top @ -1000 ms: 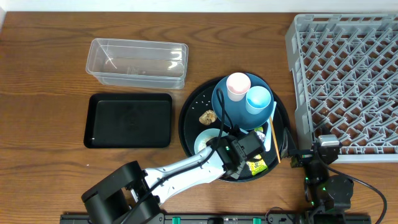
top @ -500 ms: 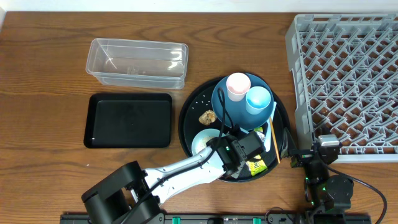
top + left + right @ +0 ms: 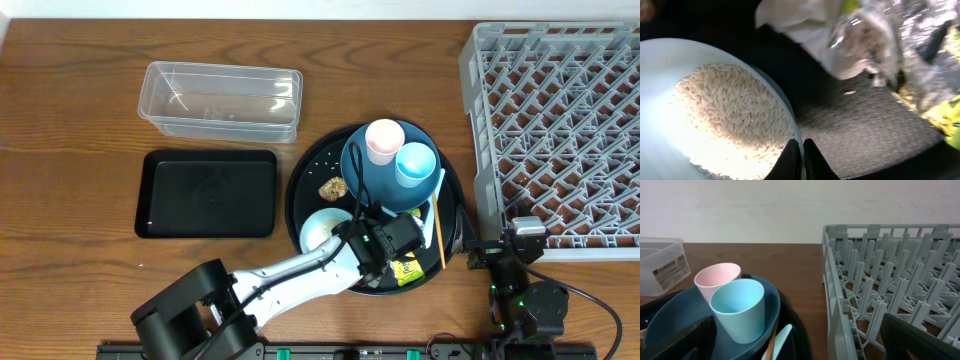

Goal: Sort waste into correct bins and load items into the dishwasher rack
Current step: 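Lift the bowl with the left gripper and carry it over the black tray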

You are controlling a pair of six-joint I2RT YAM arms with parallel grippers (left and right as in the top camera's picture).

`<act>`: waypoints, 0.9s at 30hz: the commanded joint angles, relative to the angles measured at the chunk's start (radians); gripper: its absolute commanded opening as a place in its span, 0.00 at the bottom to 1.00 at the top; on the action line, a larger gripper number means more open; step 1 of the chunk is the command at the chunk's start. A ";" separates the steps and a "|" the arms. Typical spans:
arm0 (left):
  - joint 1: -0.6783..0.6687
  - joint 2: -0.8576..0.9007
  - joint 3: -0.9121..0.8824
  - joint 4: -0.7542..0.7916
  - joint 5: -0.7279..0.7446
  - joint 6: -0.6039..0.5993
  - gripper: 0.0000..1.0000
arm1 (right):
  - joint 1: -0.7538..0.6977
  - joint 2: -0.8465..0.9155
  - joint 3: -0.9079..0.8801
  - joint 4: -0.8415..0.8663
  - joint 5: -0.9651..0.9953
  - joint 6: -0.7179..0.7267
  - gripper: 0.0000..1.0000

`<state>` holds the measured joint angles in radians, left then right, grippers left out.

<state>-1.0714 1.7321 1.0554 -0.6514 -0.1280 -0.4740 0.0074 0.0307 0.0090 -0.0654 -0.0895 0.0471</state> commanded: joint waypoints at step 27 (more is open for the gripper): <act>0.275 -0.302 0.021 -0.111 -0.037 0.066 0.06 | -0.007 0.000 -0.003 -0.002 0.007 -0.011 0.99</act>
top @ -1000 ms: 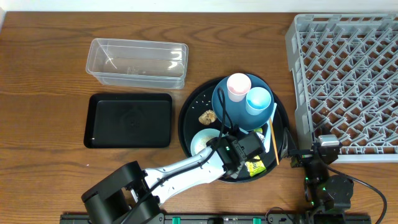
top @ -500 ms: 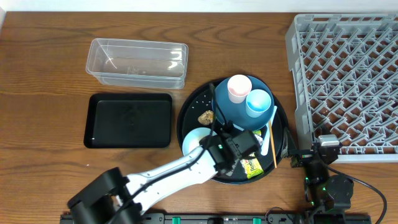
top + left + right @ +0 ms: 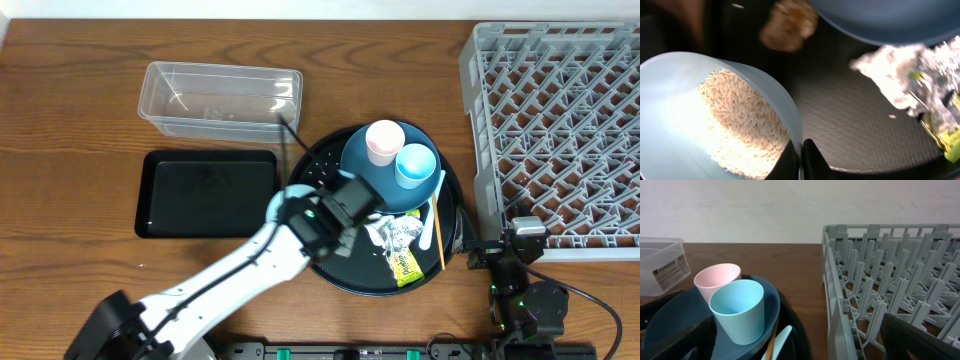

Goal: Sort waste into correct bins and load items into the dishwasher rack
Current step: 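Lift the bowl with the left gripper and carry it over the black tray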

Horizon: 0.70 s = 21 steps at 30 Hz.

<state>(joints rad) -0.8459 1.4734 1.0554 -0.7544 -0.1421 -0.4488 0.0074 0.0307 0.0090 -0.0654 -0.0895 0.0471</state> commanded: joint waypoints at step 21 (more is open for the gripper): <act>0.676 -0.187 0.020 -0.033 0.219 0.216 0.06 | -0.007 0.000 -0.003 -0.002 0.007 -0.011 0.99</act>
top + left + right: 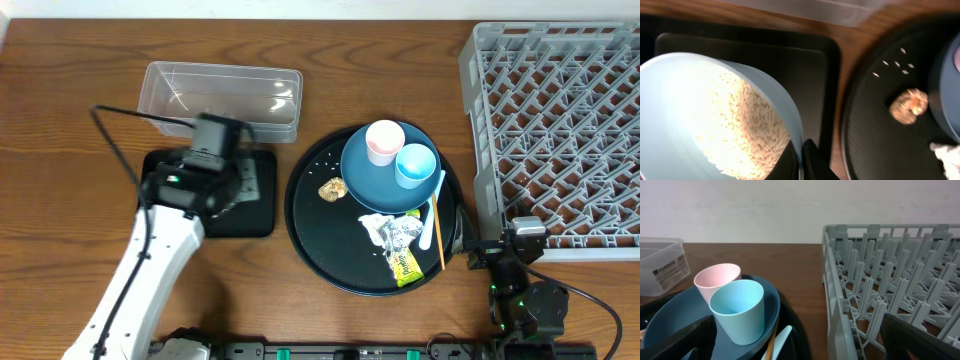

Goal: Sort waste into correct bins and load items into the dishwasher rack
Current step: 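Lift the bowl with the left gripper and carry it over the black tray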

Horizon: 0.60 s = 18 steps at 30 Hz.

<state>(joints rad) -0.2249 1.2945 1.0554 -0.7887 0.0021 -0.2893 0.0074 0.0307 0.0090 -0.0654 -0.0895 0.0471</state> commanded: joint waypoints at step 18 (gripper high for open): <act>0.325 -0.006 0.005 0.067 0.339 0.140 0.06 | -0.007 0.000 -0.003 -0.002 0.007 -0.011 0.99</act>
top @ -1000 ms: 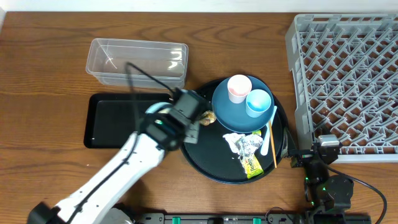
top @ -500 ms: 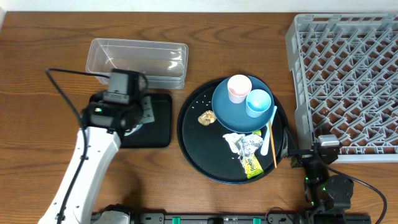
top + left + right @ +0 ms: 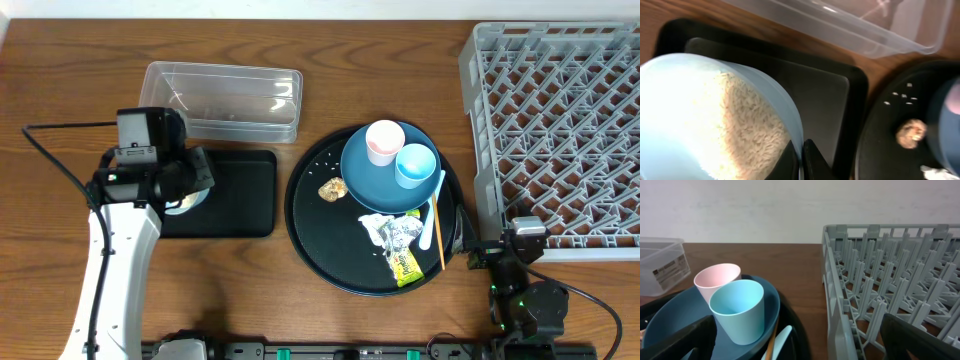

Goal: Sort waste into correct bins and load items into the dishwasher rack
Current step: 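Lift the bowl with the left gripper and carry it over the black tray, then tilt the bowl with the left gripper to pour rice onto the black tray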

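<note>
My left gripper point(image 3: 801, 151) is shut on the rim of a pale blue bowl of rice point(image 3: 715, 120). It holds the bowl point(image 3: 186, 196) over the left end of the black rectangular tray point(image 3: 235, 195). A clear plastic bin point(image 3: 222, 100) lies just behind that tray. The round black tray point(image 3: 330, 235) carries a blue plate point(image 3: 365, 170) with a pink cup point(image 3: 384, 140) and a blue cup point(image 3: 415, 165), a food scrap point(image 3: 333, 188), a crumpled wrapper point(image 3: 400, 240), a spoon point(image 3: 437, 200) and a chopstick point(image 3: 438, 240). My right gripper point(image 3: 799, 349) stands open between round tray and rack.
The grey dishwasher rack point(image 3: 555, 120) fills the back right, with its near left wall point(image 3: 837, 295) close to my right gripper. A few rice grains point(image 3: 322, 158) lie on the round tray's left side. Bare wood lies left of the bins.
My left gripper has moved the bowl of rice a little further left, from the middle-left of the black rectangular tray to its left end. The right arm has not moved.
My left gripper was shut on the bowl's rim on the round tray, beside the wrapper. Then it held the bowl over that tray's left side, then over the black rectangular tray, and now over its left end. The right gripper stayed open and still.
</note>
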You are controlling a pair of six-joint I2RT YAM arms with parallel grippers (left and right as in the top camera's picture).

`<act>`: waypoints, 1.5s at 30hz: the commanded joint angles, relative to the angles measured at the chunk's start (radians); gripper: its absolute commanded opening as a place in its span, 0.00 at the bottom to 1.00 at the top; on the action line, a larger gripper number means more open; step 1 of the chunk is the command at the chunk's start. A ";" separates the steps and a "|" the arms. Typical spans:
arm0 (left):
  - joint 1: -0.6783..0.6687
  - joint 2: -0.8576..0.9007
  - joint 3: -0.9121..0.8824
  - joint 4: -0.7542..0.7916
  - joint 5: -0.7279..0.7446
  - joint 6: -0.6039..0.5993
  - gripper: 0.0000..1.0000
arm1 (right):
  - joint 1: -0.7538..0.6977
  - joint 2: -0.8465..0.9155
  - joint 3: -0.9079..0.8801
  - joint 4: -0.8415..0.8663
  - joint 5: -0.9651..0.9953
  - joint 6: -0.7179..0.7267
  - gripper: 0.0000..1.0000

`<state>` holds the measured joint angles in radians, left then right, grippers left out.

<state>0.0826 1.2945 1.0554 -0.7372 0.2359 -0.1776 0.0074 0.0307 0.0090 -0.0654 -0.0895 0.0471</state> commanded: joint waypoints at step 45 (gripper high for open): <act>0.448 0.138 -0.251 0.298 0.986 0.226 0.06 | -0.007 0.000 -0.003 -0.002 0.007 -0.011 0.99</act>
<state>0.5083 1.3964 0.8097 -0.4442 1.1194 0.0307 0.0074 0.0307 0.0090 -0.0654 -0.0895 0.0471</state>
